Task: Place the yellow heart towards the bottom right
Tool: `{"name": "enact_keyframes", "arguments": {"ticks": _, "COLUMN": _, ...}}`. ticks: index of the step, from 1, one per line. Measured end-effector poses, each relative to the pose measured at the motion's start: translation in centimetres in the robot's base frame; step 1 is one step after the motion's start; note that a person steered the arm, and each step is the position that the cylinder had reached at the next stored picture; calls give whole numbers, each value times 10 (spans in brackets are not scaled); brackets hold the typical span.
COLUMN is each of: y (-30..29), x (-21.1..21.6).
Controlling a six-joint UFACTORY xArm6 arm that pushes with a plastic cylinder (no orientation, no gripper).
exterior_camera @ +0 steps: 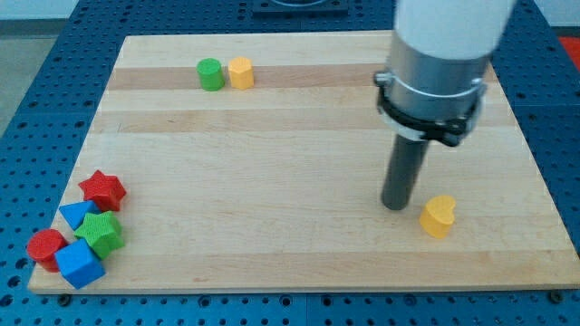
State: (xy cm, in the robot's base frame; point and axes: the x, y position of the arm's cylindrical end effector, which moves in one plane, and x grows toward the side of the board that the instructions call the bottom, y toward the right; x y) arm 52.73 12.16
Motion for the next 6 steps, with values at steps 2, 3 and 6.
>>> {"name": "enact_keyframes", "arguments": {"ticks": 2, "y": 20, "x": 13}}
{"name": "enact_keyframes", "arguments": {"ticks": 3, "y": 15, "x": 11}}
{"name": "enact_keyframes", "arguments": {"ticks": 6, "y": 35, "x": 17}}
